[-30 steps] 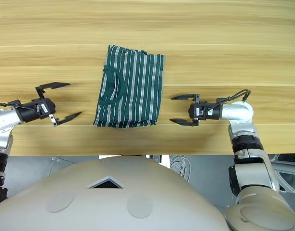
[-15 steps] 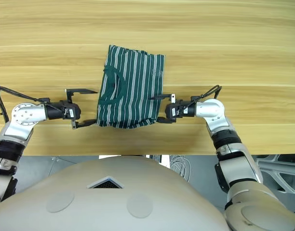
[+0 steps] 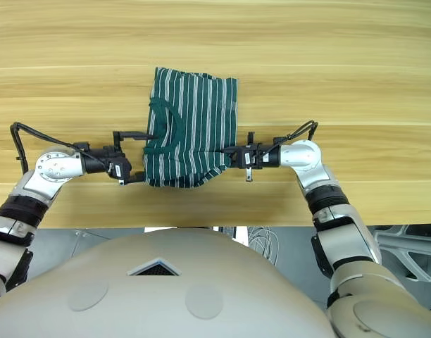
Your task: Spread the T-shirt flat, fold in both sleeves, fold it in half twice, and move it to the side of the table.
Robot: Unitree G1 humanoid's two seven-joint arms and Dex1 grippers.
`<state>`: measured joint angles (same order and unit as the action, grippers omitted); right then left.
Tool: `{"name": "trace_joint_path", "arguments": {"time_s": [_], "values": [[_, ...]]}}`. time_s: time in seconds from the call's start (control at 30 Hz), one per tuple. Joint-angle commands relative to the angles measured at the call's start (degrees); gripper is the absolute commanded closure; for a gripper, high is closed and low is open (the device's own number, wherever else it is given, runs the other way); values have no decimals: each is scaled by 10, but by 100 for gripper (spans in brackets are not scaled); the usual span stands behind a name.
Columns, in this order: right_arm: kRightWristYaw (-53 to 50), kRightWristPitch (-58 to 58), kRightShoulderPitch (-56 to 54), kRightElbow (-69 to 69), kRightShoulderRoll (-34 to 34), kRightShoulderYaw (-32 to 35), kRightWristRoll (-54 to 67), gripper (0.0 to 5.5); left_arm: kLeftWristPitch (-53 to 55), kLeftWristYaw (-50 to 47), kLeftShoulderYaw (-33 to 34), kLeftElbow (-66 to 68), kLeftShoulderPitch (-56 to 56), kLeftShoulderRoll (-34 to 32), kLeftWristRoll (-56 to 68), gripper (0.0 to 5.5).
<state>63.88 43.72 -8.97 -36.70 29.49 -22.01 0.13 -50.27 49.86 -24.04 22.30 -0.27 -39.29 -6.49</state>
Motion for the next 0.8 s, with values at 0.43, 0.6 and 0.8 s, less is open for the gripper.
{"name": "trace_joint_path", "arguments": {"time_s": [0.43, 0.6, 0.8], "values": [[100, -26, 20, 50, 11, 7, 90, 522, -20, -14, -36, 52, -9, 7, -45, 345], [128, -42, 8, 36, 10, 21, 111, 522, -20, 18, -28, 35, 14, -23, 29, 453], [183, -74, 2, 25, 15, 33, 139, 522, 21, 74, -16, -17, 44, -47, 140, 550]]}}
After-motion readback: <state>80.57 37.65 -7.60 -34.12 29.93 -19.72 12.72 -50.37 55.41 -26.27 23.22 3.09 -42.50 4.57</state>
